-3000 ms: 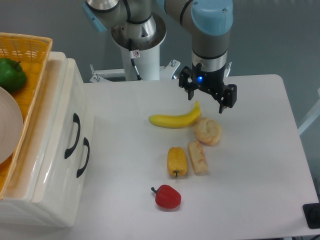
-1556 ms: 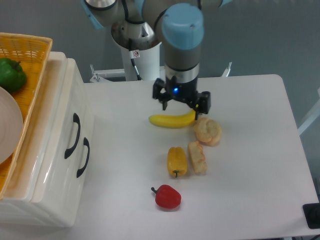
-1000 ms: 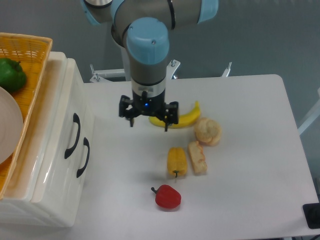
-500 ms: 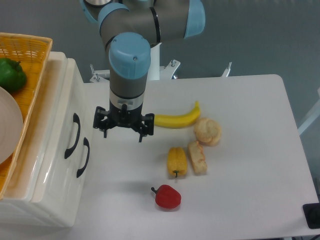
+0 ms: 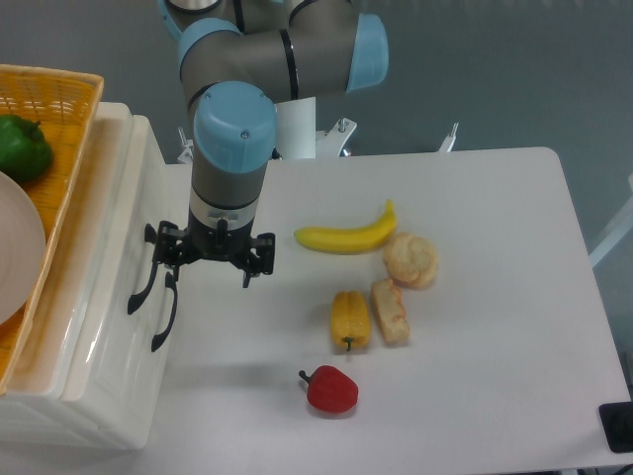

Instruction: Slide open the top white drawer

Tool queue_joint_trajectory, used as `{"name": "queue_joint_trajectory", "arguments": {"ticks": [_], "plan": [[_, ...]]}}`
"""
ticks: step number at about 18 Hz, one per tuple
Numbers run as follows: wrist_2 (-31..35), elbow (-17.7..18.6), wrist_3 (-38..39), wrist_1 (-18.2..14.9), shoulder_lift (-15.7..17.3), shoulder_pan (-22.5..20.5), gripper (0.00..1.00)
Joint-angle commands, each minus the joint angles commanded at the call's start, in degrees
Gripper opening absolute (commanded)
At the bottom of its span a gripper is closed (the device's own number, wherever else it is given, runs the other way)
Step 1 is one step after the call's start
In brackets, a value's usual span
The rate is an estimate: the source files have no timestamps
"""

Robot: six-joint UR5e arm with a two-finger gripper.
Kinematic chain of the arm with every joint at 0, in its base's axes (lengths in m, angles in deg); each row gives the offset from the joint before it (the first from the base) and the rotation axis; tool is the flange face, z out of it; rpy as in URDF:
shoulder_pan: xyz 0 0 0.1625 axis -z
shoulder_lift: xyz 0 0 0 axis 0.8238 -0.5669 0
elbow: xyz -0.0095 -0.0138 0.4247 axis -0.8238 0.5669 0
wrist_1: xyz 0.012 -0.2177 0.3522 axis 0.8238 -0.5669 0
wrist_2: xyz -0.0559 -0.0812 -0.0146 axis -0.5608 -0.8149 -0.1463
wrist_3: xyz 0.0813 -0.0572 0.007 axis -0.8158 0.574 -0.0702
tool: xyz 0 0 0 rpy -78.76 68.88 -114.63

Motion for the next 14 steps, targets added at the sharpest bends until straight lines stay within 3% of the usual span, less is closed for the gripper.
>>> {"name": "queue_joint_trajectory", "arguments": {"ticks": [14], "plan": [[-0.18,0.09,0.45,-3.08,0.35,1.23,1.00]]}}
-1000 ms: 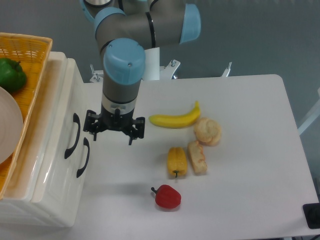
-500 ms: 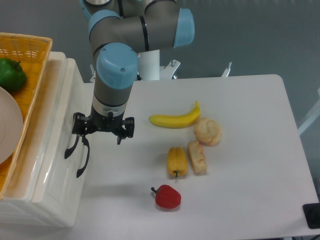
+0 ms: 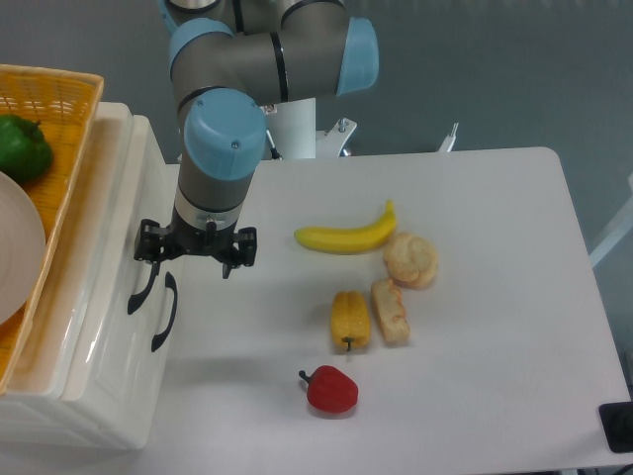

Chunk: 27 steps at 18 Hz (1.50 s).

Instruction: Slide open the top white drawer

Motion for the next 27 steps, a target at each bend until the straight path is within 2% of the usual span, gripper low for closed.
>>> {"name": "queue_joint_trajectory", "arguments": {"ticks": [9,27], "plan": [[-2.11,-0.09,-0.17,-0.09,0.09,0.00,1.00],[-2.20,0.17,-0.35,-0.09,-0.70,0.00,1.00]]}}
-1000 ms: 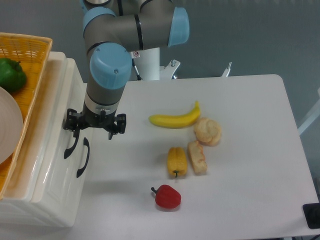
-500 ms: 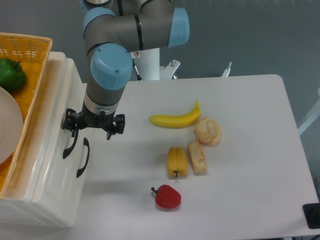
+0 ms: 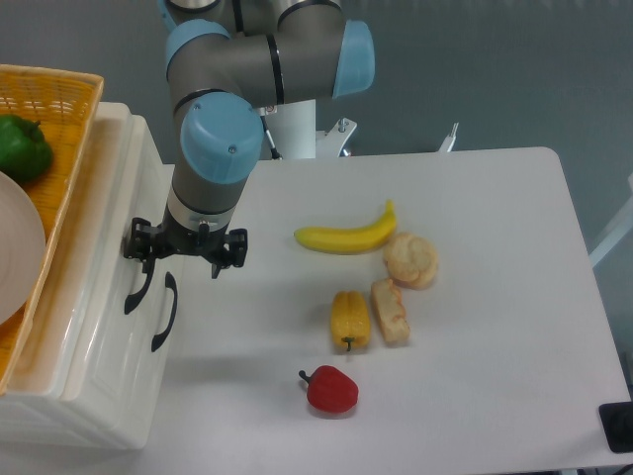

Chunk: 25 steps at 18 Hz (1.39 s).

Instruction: Slide open the top white drawer

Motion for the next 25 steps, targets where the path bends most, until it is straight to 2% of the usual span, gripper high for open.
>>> {"name": "queue_joint_trajectory", "arguments": {"ticks": [25], "plan": [[1.76,-0.53,-0.62,0.70,-0.62,-0.26,1.00]]}}
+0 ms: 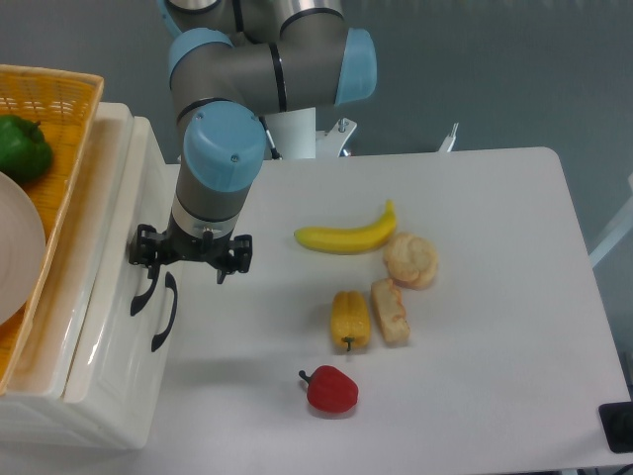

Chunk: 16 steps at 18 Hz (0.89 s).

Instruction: Slide open the top white drawer

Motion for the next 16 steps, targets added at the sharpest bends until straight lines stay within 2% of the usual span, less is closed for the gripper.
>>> {"name": "queue_joint_trajectory", "arguments": {"ticks": [16], "plan": [[0.26,-0.70,-2.20,-0.09,-0.09,-2.37,1.00]]}}
